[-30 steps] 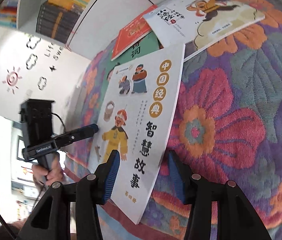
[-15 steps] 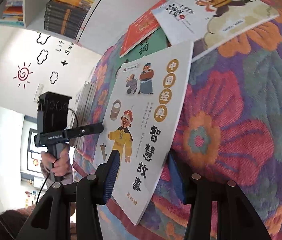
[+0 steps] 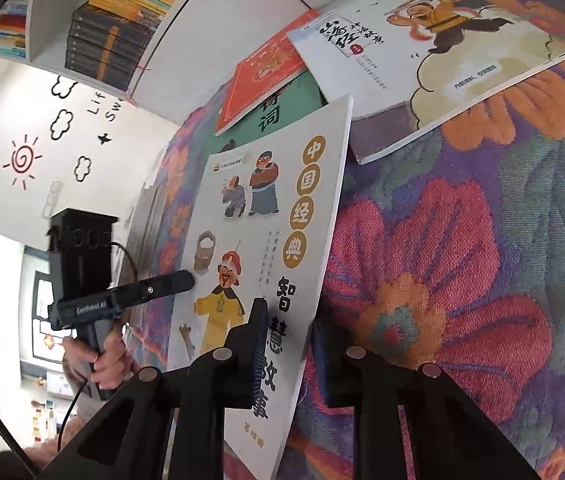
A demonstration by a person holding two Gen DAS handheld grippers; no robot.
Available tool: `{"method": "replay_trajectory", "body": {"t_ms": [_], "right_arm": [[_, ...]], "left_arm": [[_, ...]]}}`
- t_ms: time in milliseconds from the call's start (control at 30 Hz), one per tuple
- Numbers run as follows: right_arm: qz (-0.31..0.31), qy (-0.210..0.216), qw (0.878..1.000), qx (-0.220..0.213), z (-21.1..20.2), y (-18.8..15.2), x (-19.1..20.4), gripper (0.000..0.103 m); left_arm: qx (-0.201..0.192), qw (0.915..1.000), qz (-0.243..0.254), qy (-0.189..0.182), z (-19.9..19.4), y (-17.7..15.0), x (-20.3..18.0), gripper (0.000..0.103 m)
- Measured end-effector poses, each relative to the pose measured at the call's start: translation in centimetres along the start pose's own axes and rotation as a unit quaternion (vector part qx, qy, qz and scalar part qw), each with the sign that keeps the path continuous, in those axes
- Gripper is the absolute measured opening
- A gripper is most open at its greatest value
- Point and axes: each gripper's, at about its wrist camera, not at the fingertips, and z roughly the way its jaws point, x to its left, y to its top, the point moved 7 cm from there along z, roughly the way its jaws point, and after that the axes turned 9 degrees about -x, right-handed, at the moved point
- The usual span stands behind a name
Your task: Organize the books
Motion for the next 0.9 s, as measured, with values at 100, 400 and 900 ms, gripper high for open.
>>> {"method": "replay_trajectory", "body": {"t_ms": [100,400,900], "right_arm": [[-0.017,-0.024,1.000,0.000,-0.1,0.2,0.5,0.020],[-0.101,-0.053,0.993,-0.024,-2.3,-0.9,6.4,0.020],[-0.188,-0.016,0.981,-0.044,-4.2,-3.6,15.6,0.020]], "left_arm": [[-0.018,0.9990,0.033,0.023,-0.2,0.0,-0.7,0.020],[-0.067,0.9889,0.109,0.075,-3.8,-0.7,-3.7,0.018],[-0.144,0.9717,0.153,0.108,-14.2,-1.2,-4.1,0.018]]}}
